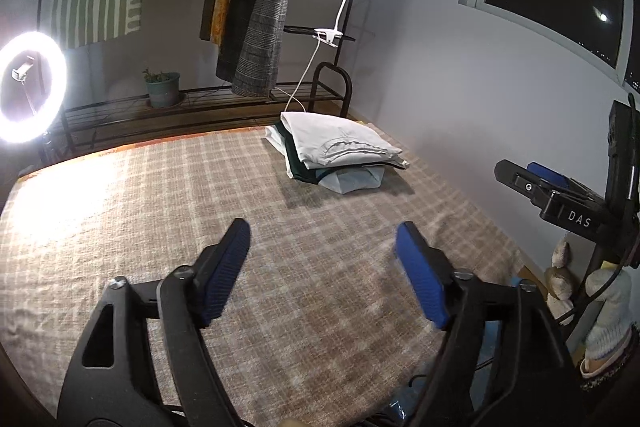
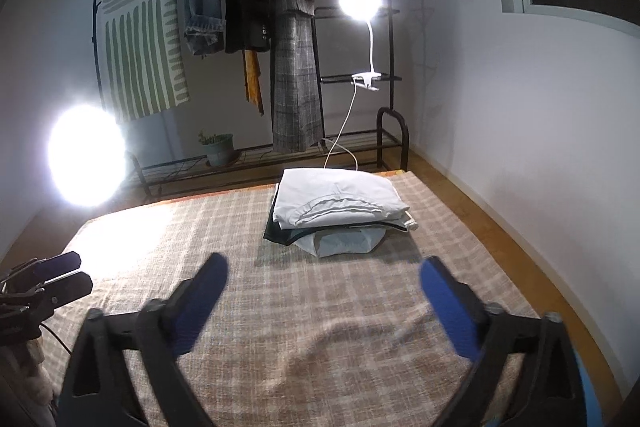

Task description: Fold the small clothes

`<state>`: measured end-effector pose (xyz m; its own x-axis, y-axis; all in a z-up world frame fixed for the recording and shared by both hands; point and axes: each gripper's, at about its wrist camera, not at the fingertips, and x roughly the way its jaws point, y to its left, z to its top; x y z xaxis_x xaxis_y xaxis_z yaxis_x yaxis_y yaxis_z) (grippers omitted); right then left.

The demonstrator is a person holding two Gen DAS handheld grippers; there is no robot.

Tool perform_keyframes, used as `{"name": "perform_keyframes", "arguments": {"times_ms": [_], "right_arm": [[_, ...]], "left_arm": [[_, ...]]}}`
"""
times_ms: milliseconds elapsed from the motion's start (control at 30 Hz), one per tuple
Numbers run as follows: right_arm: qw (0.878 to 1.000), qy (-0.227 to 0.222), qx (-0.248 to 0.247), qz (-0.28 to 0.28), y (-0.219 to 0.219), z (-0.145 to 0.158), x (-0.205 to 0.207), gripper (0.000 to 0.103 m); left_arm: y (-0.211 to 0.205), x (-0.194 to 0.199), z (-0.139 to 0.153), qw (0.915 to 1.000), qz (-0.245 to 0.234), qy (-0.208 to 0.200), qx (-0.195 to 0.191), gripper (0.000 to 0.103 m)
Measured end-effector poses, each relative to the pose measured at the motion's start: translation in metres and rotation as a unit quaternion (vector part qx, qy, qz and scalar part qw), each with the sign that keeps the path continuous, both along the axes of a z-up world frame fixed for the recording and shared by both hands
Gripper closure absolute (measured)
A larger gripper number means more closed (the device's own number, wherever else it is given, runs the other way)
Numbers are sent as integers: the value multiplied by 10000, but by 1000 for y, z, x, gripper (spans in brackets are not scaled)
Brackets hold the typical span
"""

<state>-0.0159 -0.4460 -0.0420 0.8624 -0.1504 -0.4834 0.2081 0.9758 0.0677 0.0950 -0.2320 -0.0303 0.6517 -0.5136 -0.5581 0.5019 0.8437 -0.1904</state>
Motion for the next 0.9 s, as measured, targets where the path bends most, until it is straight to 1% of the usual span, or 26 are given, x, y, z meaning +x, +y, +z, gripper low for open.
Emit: {"name": "perform_keyframes", "arguments": {"times_ms": [67,167,233,267,367,533,600,900], "right_arm": [[9999,-101,36,-7,2,2,-4,0],[9999,-127,26,-38,4,2,-5,0],[9999,-107,36,-52,6,2,-5,0],[9999,-102,55,-48,7,1,-5,0],[9999,-98,91,-41,9,-1,-5,0],[10000,-47,-11,-59,15,-3,-3,0],[9999,-34,-72,-62,17,-4,-3,0],[9997,-54,-235,8,30,-3,-3,0]], "left_arm": [[3,-3,3,10000,68,-34,-15,20],[7,-6,5,9997,184,-109,77,15],[9,-8,5,9994,262,-162,152,7],[9,-9,5,9992,300,-189,199,6],[11,-10,4,9985,419,-215,274,5],[18,-8,1,9981,545,-108,259,5],[19,-9,1,9974,619,-141,334,2],[22,-12,3,9966,702,-171,385,0]]}}
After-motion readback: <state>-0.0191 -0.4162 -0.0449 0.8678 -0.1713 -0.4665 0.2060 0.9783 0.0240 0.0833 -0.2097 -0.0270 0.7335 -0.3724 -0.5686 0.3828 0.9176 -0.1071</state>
